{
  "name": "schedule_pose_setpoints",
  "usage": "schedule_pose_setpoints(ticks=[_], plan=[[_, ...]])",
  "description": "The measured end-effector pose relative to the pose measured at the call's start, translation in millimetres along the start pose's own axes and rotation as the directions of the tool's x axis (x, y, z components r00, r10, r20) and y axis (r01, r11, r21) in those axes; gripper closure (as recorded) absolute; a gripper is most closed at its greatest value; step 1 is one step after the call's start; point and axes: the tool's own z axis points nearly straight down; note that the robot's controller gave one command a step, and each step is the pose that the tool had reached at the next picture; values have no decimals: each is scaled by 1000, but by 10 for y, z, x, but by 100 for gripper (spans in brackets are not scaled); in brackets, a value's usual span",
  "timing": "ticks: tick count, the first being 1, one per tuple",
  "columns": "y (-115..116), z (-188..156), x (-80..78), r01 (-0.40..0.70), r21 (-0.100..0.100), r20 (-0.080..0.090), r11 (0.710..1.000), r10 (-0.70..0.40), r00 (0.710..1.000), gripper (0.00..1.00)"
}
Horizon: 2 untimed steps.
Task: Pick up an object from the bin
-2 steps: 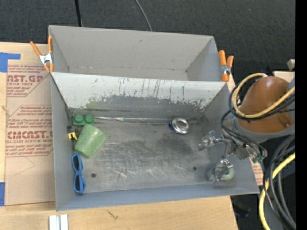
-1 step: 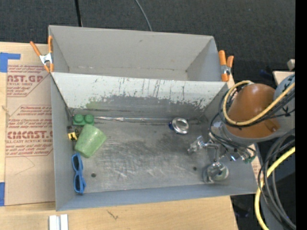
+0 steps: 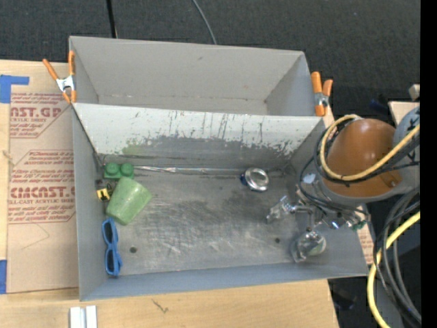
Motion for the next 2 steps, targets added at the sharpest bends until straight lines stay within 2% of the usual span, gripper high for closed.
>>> schedule_pose_setpoints(ticks=[1,2], plan=[[-24,3,20,2,5,-2,1000,-2,1000,100],[-140,-972,-5,366,21,-17,930,-366,931,100]])
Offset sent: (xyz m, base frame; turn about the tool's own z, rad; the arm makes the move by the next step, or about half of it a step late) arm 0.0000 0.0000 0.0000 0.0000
